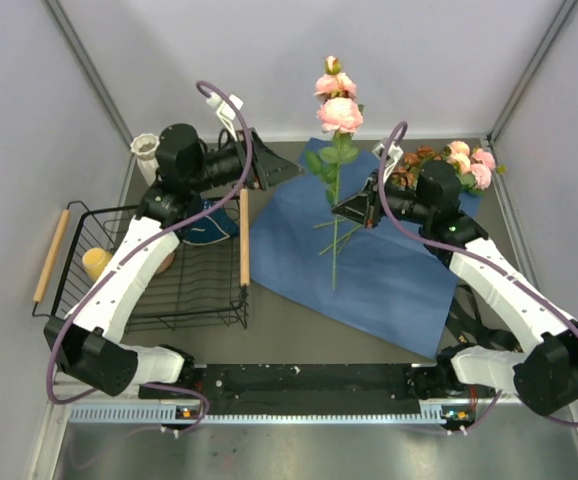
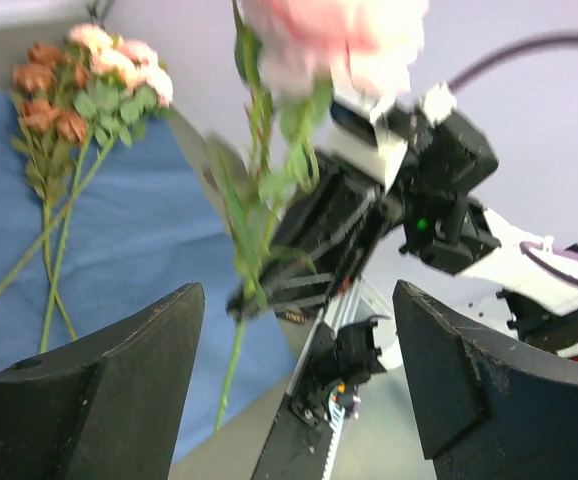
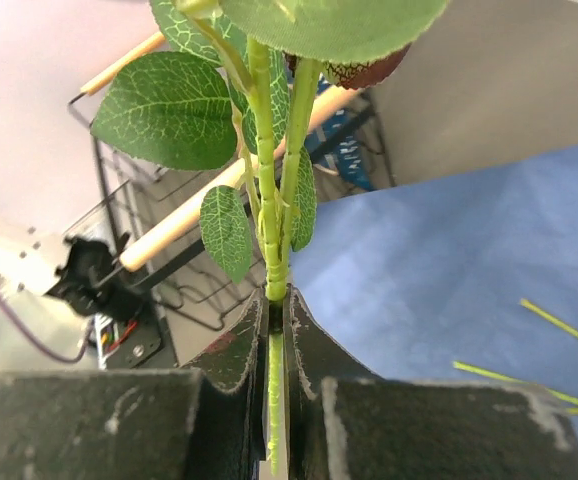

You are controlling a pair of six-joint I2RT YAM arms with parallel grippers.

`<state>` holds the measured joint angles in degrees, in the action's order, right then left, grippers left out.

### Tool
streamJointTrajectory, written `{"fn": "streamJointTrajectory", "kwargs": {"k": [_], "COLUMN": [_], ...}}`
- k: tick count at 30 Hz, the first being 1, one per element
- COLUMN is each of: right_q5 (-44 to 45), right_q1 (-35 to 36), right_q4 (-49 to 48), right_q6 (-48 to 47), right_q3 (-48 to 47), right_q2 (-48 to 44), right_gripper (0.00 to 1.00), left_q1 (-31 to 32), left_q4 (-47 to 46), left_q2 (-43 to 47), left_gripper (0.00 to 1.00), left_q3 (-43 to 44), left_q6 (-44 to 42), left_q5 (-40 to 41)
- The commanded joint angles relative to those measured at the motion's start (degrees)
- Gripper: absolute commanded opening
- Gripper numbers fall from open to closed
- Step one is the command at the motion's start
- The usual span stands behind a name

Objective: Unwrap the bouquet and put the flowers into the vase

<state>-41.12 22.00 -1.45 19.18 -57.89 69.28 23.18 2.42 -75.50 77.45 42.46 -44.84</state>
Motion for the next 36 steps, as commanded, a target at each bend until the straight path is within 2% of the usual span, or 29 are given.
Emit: {"fn": "streamJointTrajectory", "kwargs": {"k": [1, 4, 9, 14, 18, 21, 30, 33, 36], "right_q5": [-6.78, -7.04, -11.43, -13.80, -14.51, -14.69, -15.04, -15.04, -14.86], "right_q1": [3.83, 5.77, 7.00, 7.62, 7.88, 8.15, 9.11, 9.20, 9.20], "right_q4": [0.48, 0.40, -0.48, -2.06, -1.62, -1.36, -0.31, 0.22, 0.31], "right_q6": [-3.79, -4.15, -3.01, -2.04, -2.21, -2.39, -3.27, -3.45, -3.53], "right_q3": [-2.75, -3.55, -5.22, -4.95, -4.95, -4.52, -4.51, -4.78, -4.87], "right_q2": [-2.13, -1.86, -0.63, -0.63, -0.63, -0.81, -0.72, -0.81, -0.81], "right_gripper": [0.00, 0.00, 0.00, 0.00, 0.00, 0.00, 0.00, 0.00, 0.00], "left_q1": [-1.30, -1.29, -0.42, 0.20, 1.60, 2.05, 2.13, 2.13, 2.13], "left_q4": [-0.94, 2.94, -0.65, -1.88, -5.13, -6.80, -15.94, -17.01, -14.99], "left_q2": [-0.52, -1.57, -2.10, -4.91, -6.06, -6.59, -7.20, -7.03, -6.41], "left_gripper": [0.83, 0.89, 0.91, 0.76, 0.72, 0.63, 0.51, 0.44, 0.21], "left_q3": [6.13, 7.98, 6.49, 7.37, 7.63, 7.54, 5.43, 5.52, 6.04], "left_q6": [-1.84, -4.30, -4.66, -2.29, -0.80, 0.43, 8.15, 8.08, 5.81], "left_q5": [-2.79, -4.29, -7.19, -7.81, -9.04, -9.13, -12.28, -12.38, -11.24]}}
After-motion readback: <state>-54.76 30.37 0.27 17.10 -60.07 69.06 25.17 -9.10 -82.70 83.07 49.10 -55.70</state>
